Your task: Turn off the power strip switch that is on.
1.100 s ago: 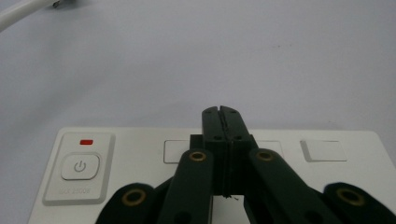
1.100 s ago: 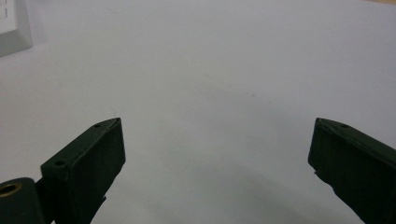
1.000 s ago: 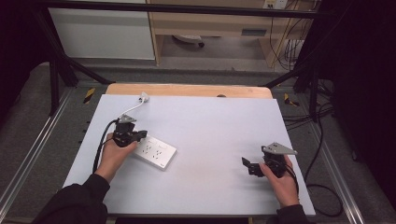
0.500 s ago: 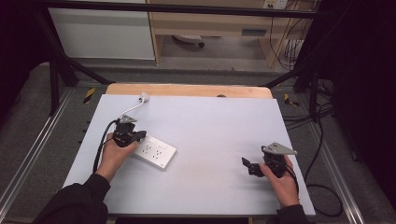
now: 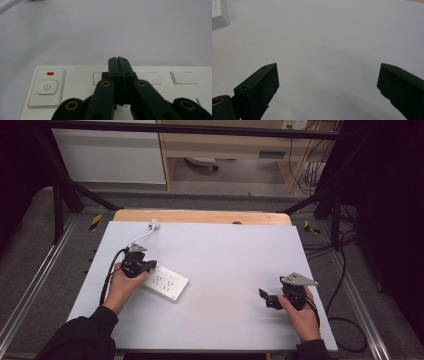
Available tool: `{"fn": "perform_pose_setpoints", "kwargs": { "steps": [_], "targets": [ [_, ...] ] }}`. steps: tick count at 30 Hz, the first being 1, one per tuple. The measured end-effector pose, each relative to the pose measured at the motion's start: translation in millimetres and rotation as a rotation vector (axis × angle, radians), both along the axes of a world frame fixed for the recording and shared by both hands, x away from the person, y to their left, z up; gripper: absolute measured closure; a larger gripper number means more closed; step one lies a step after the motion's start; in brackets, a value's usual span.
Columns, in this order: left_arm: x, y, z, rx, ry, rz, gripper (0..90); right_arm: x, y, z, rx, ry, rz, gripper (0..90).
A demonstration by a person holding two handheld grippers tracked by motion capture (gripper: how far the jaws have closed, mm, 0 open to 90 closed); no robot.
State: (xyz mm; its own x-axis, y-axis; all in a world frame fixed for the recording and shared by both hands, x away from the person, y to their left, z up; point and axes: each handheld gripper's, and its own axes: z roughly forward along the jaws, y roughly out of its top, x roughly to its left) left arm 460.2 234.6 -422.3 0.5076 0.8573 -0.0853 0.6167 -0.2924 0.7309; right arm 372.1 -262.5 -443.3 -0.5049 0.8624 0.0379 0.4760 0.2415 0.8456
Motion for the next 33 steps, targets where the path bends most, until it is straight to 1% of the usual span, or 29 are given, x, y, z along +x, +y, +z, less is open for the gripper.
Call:
{"fn": "perform_pose_setpoints", "kwargs": {
  "steps": [33],
  "targets": [
    [0.1, -1.7, -1.8, 0.005, 0.003, -0.006, 89.9, 0.0, 0.4, 0.0, 0.001, 0.001, 0.001, 4.4]
  ]
}}
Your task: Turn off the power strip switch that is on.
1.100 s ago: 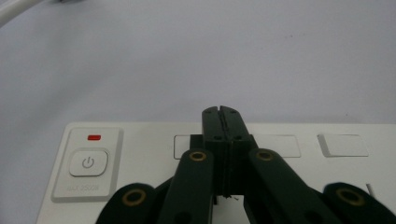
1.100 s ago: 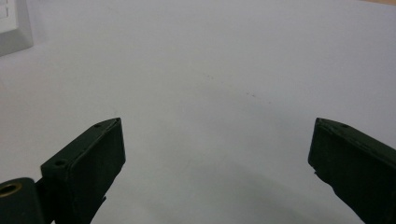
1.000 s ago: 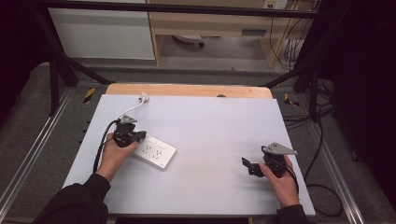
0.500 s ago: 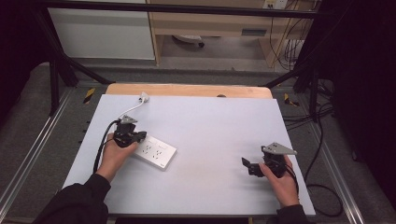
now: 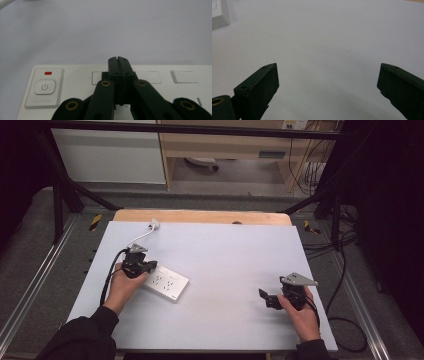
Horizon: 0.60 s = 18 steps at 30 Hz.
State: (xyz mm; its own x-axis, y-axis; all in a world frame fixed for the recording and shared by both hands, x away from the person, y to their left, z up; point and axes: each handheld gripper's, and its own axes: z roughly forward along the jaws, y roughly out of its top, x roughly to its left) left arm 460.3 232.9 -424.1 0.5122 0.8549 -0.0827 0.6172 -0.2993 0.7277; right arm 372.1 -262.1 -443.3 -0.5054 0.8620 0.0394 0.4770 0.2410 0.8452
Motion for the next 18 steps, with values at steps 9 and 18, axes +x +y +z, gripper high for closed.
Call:
{"fn": "perform_pose_setpoints", "kwargs": {
  "steps": [9, 18],
  "targets": [
    [0.0, -0.8, -0.1, 0.007, -0.004, 0.000, 89.8, 0.3, 0.2, -0.1, -0.001, -0.002, 0.002, 4.4],
    [0.0, -1.2, -0.3, 0.009, -0.006, 0.000, 89.8, 0.1, 0.5, -0.1, -0.001, -0.002, 0.003, 4.4]
  ]
}}
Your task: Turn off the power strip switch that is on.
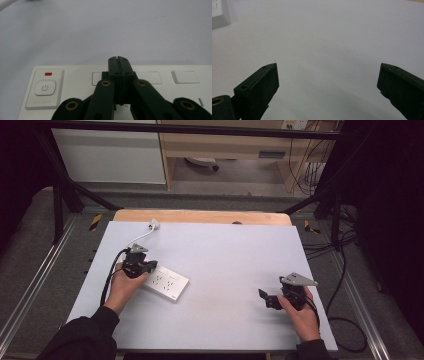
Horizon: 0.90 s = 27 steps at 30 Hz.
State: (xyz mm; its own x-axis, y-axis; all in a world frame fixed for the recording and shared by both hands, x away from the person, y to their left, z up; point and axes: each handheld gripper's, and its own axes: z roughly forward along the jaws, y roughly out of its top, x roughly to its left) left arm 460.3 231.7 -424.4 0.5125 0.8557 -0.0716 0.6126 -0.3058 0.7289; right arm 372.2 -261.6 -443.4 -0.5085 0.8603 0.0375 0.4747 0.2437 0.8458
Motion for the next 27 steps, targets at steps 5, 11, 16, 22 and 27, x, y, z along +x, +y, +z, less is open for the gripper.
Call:
{"fn": "perform_pose_setpoints", "kwargs": {
  "steps": [5, 11, 16, 22, 27],
  "targets": [
    [-0.1, -0.1, 0.0, 0.003, -0.001, -0.001, 89.8, 0.0, 0.1, 0.0, 0.001, 0.001, -0.001, 4.4],
    [-0.4, -0.3, -0.1, 0.008, -0.005, -0.002, 89.8, 0.1, 0.2, 0.0, 0.000, 0.000, 0.001, 4.4],
    [-0.9, -1.7, -0.3, 0.021, -0.012, -0.006, 89.8, -0.1, 0.2, 0.1, 0.000, 0.002, 0.002, 4.4],
    [-1.2, -2.4, -2.0, 0.020, -0.010, -0.011, 90.0, 0.0, 0.3, 0.1, -0.001, 0.000, 0.004, 4.4],
    [-0.4, -3.1, -2.3, 0.011, -0.009, -0.006, 89.9, 0.2, 0.2, 0.0, 0.001, 0.002, 0.002, 4.4]
  ]
}}
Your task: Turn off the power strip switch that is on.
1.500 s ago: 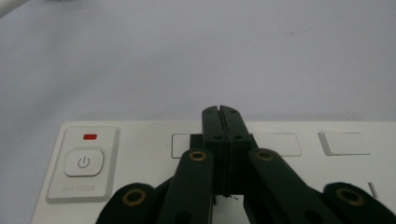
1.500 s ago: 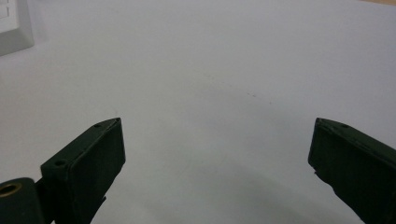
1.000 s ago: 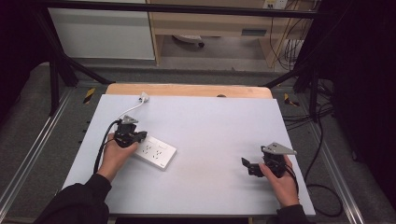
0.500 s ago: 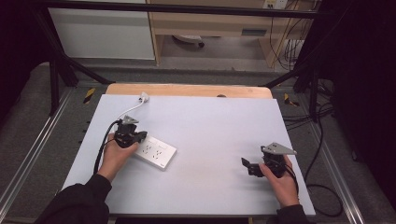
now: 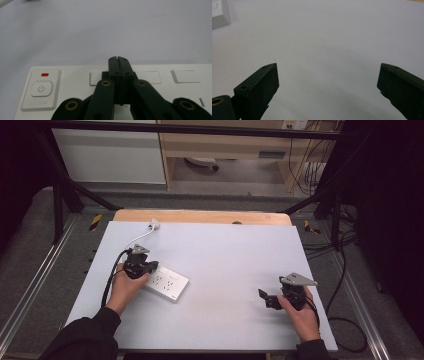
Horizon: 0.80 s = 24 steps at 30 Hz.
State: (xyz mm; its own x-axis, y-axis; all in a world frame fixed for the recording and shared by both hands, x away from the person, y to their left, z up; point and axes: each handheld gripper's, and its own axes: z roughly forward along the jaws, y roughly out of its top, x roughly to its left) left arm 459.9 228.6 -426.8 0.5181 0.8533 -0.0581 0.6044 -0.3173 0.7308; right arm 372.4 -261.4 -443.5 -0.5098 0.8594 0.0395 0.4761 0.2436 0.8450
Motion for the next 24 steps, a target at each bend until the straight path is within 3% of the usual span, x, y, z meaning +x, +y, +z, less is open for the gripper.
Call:
{"fn": "perform_pose_setpoints", "kwargs": {
  "steps": [5, 13, 18, 24],
  "targets": [
    [2.0, 1.0, -0.5, -0.025, 0.003, 0.001, 90.0, 0.7, -0.5, -0.4, 0.002, 0.004, -0.002, 4.4],
    [3.5, -2.3, 3.6, -0.032, -0.006, -0.011, 90.0, 0.4, -0.7, -0.4, 0.003, 0.001, -0.004, 4.3],
    [6.4, -6.3, 8.7, -0.013, 0.009, -0.028, 90.0, 0.4, -0.5, -0.3, 0.004, 0.001, -0.003, 4.3],
    [7.6, -9.9, 15.1, -0.020, 0.001, -0.035, 89.9, 0.3, -0.5, -0.3, 0.003, 0.002, -0.002, 4.4]
  ]
}}
